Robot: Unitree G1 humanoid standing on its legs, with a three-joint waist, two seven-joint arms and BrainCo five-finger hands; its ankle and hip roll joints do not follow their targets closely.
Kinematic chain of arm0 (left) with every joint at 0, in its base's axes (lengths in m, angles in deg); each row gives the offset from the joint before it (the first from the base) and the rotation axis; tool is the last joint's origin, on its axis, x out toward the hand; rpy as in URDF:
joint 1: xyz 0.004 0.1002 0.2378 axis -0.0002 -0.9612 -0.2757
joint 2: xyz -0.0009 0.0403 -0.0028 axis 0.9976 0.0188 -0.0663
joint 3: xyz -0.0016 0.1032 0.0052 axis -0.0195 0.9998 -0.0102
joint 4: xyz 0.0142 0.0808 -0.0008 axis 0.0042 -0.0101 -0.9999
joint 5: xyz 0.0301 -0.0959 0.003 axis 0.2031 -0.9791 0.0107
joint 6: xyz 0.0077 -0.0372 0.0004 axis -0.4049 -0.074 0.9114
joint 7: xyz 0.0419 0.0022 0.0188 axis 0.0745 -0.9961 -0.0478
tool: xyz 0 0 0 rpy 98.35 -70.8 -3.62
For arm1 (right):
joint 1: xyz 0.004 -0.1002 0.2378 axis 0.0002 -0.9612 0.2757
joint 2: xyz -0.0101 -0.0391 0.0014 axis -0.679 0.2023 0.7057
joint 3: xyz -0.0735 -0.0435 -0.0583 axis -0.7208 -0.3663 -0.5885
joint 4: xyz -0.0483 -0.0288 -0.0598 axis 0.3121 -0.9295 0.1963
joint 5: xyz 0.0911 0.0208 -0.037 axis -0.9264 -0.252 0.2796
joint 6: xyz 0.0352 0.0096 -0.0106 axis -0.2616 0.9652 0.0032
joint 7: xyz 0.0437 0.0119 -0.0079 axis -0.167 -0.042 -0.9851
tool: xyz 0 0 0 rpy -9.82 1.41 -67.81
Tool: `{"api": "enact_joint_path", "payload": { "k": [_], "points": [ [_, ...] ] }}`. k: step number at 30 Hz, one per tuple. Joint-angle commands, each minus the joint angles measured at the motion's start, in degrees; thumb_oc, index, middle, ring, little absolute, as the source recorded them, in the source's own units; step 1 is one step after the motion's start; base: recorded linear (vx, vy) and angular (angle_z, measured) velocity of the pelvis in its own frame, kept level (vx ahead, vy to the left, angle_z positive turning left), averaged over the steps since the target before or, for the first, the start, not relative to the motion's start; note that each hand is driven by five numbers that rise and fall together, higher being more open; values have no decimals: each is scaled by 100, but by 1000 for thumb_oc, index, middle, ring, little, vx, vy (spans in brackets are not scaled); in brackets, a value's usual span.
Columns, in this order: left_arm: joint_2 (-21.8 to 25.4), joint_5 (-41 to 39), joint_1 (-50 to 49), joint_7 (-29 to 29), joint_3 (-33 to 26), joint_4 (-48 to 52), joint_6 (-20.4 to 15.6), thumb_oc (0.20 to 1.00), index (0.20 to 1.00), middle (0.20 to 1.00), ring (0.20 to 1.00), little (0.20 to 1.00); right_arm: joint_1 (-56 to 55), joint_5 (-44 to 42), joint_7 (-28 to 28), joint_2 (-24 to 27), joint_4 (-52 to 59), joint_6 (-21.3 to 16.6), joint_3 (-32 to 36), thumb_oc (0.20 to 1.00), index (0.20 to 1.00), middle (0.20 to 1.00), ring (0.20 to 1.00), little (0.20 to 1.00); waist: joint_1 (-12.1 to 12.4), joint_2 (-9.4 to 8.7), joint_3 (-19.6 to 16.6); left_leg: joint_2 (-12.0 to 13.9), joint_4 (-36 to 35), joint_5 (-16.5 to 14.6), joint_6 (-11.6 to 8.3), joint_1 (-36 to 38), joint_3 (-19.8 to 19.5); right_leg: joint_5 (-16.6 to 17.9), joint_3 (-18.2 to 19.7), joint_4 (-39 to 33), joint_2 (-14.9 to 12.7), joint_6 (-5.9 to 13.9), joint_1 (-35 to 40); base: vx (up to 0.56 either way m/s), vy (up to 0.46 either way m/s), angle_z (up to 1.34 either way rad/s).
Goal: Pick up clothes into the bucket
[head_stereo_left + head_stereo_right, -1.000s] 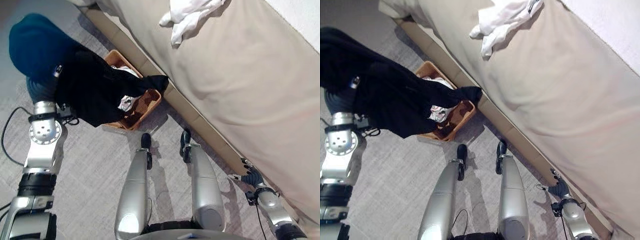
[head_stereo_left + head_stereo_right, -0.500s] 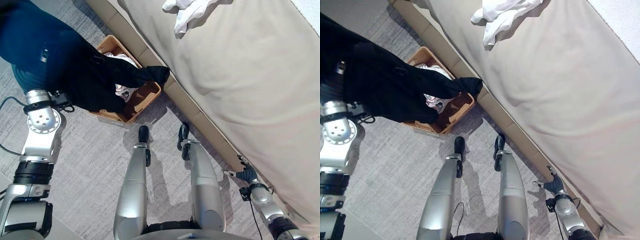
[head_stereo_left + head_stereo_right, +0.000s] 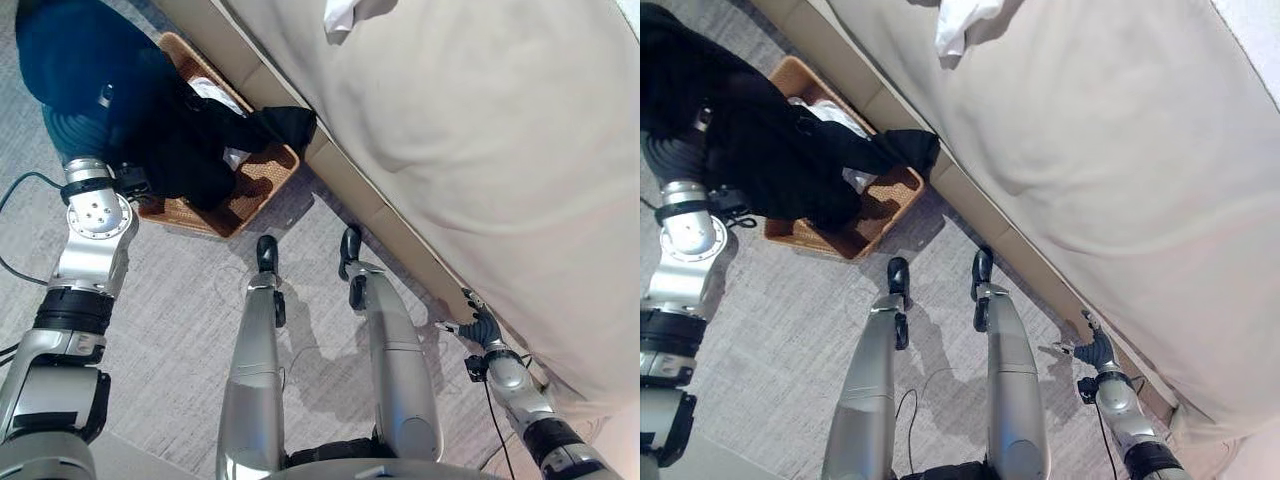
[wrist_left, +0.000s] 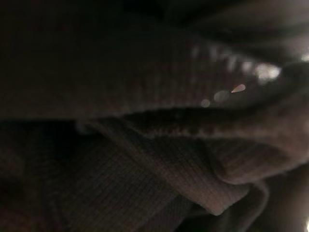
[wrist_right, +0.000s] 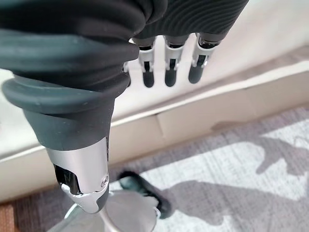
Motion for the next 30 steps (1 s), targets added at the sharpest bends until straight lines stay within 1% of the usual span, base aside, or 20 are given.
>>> {"api": "enact_joint_path", "payload": {
  "k": [1,4,8,10,11,12,13,14,15,18,23,25,26,27,29,30],
  "points": [
    [175,-75,482,-1,13,-174,-165,200,200,200,200,200,-138,-218,197,221,87,-157,-132,1000,1000,1000,1000,1000,47,6,-113,39,-95,36,51,-157,-14,200,107,-246,-139,343,40,9,10,-16],
    [79,-100,561,-77,164,-428,-95,200,200,200,200,200,-112,-238,234,197,130,-184,-167,1000,1000,1000,1000,1000,7,-28,-113,63,-31,17,59,-300,22,225,119,-223,-124,360,-121,7,16,-14],
    [-183,-235,632,-146,255,-786,54,200,200,200,200,200,-110,-273,269,157,257,-187,-196,1000,1000,1000,1000,1000,-31,-92,-113,73,21,0,73,-455,53,266,135,-217,-111,382,-276,1,4,-4],
    [-331,-350,682,-172,277,-953,113,200,200,200,200,200,-106,-303,281,139,336,-186,-204,1000,1000,1000,1000,1000,-54,-124,-113,81,34,-3,76,-517,66,297,126,-242,-112,388,-329,0,0,0],
    [-464,-478,700,-232,253,-1276,207,200,200,200,200,200,-95,-314,296,145,381,-176,-226,1000,1000,1000,1000,1000,-69,-149,-113,96,42,-5,75,-550,97,318,122,-260,-110,389,-369,0,0,0],
    [-463,-483,710,-237,257,-1286,203,200,200,200,200,200,-93,-315,296,145,382,-175,-224,1000,1000,1000,1000,1000,-67,-148,-113,97,44,-6,75,-553,98,319,123,-259,-110,389,-373,0,0,0],
    [-596,-674,738,-265,219,-1501,245,216,216,216,216,216,-41,-344,310,131,374,-163,-247,1000,1000,1000,1000,1000,-72,-160,-113,105,35,-3,78,-562,108,332,125,-270,-103,391,-393,0,0,0],
    [-709,-842,733,-328,148,-1669,274,1000,1000,1000,1000,1000,6,-374,327,140,410,-147,-228,1000,1000,1000,1000,1000,-75,-182,-113,105,40,-13,78,-577,120,344,128,-287,-96,394,-406,0,19,-4],
    [-709,-847,736,-334,146,-1675,272,1000,1000,1000,1000,1000,7,-375,326,145,411,-146,-229,1000,1000,1000,1000,1000,-77,-180,-113,105,40,-13,78,-578,121,344,130,-287,-95,395,-408,-2,16,-7],
    [-1010,-1210,815,-254,-7,-2029,407,1000,1000,1000,1000,1000,108,-391,387,148,527,-71,-255,1000,1000,1000,1000,1000,-101,-212,-113,112,56,-34,85,-577,128,354,141,-303,-84,389,-409,4,19,-8],
    [-1159,-1115,625,-37,-250,-2045,508,1000,1000,1000,1000,1000,168,-377,497,182,854,-54,-155,1000,1000,1000,1000,1000,-76,-197,-113,108,28,-41,95,-512,151,335,134,-314,-88,372,-368,1,5,-1],
    [-1190,-1082,589,22,-303,-2018,513,1000,1000,1000,1000,1000,180,-364,526,188,938,-59,-132,1000,1000,1000,1000,1000,-70,-194,-113,109,19,-41,93,-497,149,338,129,-322,-91,373,-353,0,0,0],
    [-1304,-1211,419,121,-508,-1973,455,1000,1000,1000,1000,1000,234,-372,639,157,1142,-95,-36,1000,1000,1000,1000,1000,-51,-184,-113,105,-18,-38,89,-453,146,338,114,-355,-95,371,-310,0,0,0],
    [-1309,-1207,408,126,-514,-1962,457,1000,1000,1000,1000,1000,228,-370,642,161,1149,-91,-38,1000,1000,1000,1000,1000,-54,-181,-113,106,-21,-38,89,-448,145,339,113,-358,-95,370,-304,0,0,0],
    [-1411,-1155,94,307,-729,-1773,402,1000,1000,1000,1000,1000,287,-354,764,148,1609,-173,90,1000,1000,1000,1000,1000,-19,-181,-113,110,-97,-17,80,-371,145,363,90,-417,-98,370,-231,0,0,0],
    [-1419,-1149,77,314,-738,-1757,406,1000,1000,1000,1000,1000,277,-351,766,153,1622,-165,88,1000,1000,1000,1000,1000,-23,-178,-113,110,-100,-16,80,-364,145,365,89,-421,-97,370,-224,0,0,0]
  ]
}}
